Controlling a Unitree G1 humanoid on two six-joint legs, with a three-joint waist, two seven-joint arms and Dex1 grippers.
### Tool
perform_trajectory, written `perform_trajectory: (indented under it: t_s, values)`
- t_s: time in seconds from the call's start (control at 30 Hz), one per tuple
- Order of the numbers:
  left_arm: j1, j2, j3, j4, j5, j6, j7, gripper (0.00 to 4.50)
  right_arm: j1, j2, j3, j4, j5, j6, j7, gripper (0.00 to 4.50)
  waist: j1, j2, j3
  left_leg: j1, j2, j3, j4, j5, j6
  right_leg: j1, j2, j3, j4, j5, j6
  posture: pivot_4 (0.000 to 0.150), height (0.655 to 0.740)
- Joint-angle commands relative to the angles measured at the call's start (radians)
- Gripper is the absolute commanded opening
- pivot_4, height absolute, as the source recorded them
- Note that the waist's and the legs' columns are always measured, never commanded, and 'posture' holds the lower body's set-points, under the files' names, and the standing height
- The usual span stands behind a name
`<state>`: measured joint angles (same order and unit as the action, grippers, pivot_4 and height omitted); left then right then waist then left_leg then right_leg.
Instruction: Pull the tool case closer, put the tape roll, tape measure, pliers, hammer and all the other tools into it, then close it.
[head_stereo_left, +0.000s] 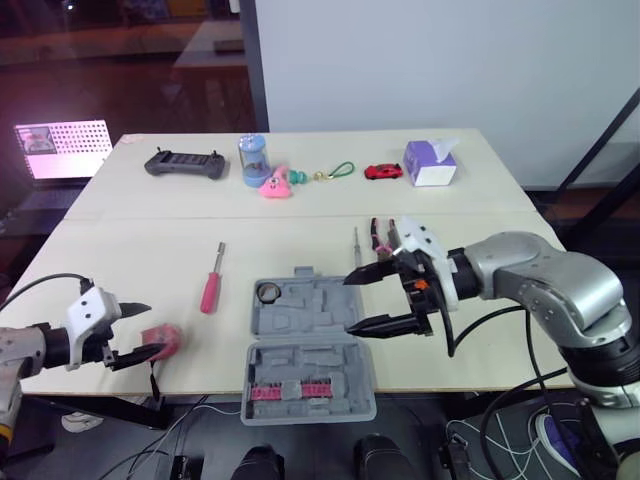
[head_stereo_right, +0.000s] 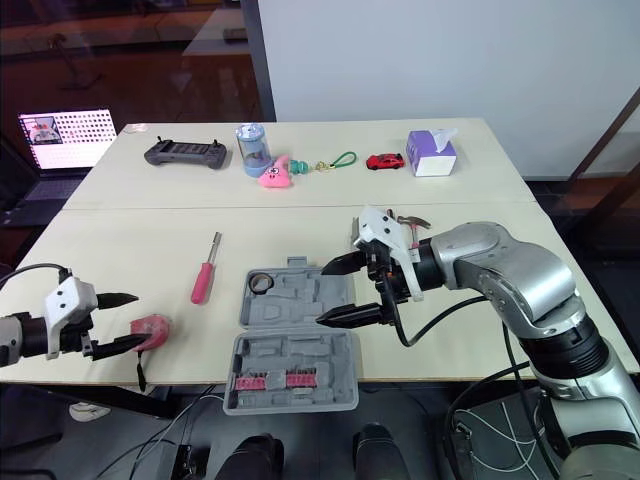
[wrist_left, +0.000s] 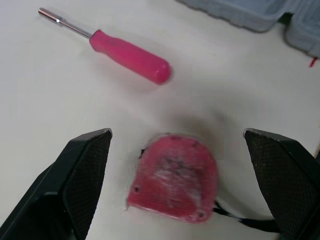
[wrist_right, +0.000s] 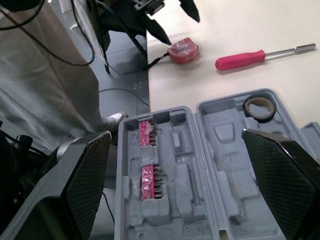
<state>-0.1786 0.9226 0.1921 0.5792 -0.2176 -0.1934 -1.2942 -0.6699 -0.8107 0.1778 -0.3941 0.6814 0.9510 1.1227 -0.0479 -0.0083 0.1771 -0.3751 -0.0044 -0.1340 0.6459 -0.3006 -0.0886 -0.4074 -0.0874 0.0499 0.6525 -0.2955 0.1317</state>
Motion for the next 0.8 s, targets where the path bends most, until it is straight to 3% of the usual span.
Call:
perform_trajectory:
  t_s: [0.03, 0.27, 0.6, 0.7, 0.73, 0.8]
  values:
    - [-0.089, -0.012, -0.078, 0.204, 0.088, -0.119, -0.026, 4.44, -0.003, -0.032, -0.048, -0.045, 0.014, 0.01, -0.015, 4.5, 0.002, 0.0, 0.0, 0.0, 0.0, 0.0, 0.0, 0.0, 0.0, 0.0, 0.0, 0.0, 0.0, 0.0, 0.0, 0.15, 0.74]
    - [-0.24, -0.054, -0.142, 0.464, 0.169, -0.24, 0.025, 4.44, 0.005, -0.06, -0.065, -0.047, 0.012, 0.017, -0.03, 4.5, 0.003, 0.0, 0.0, 0.0, 0.0, 0.0, 0.001, 0.0, 0.0, 0.0, 0.0, 0.0, 0.001, 0.0, 0.0, 0.15, 0.74]
    - [-0.294, -0.055, -0.159, 0.591, 0.203, -0.31, 0.017, 4.44, 0.004, -0.085, -0.069, -0.053, 0.011, 0.024, -0.046, 4.5, 0.002, 0.0, 0.0, 0.001, 0.0, 0.0, 0.001, 0.0, 0.0, 0.0, 0.0, 0.0, 0.003, 0.0, 0.0, 0.15, 0.74]
    - [-0.291, -0.04, -0.139, 0.605, 0.18, -0.298, -0.008, 3.65, 0.007, -0.09, -0.067, -0.049, 0.006, 0.024, -0.051, 4.5, 0.0, 0.0, 0.0, 0.001, 0.0, 0.0, 0.001, 0.0, 0.0, 0.0, 0.0, 0.0, 0.003, 0.0, 0.0, 0.15, 0.74]
    - [-0.292, -0.035, -0.131, 0.608, 0.173, -0.295, -0.007, 3.19, 0.008, -0.089, -0.066, -0.047, 0.005, 0.026, -0.054, 4.5, 0.0, 0.0, 0.0, 0.001, 0.0, 0.0, 0.001, 0.0, 0.0, 0.0, 0.0, 0.0, 0.003, 0.0, 0.0, 0.15, 0.74]
    - [-0.293, -0.025, -0.117, 0.607, 0.161, -0.295, -0.014, 2.96, 0.011, -0.085, -0.065, -0.043, 0.008, 0.03, -0.06, 4.5, -0.003, 0.0, 0.0, 0.001, 0.0, 0.0, 0.001, 0.0, 0.0, 0.0, 0.0, 0.0, 0.004, 0.0, 0.0, 0.15, 0.74]
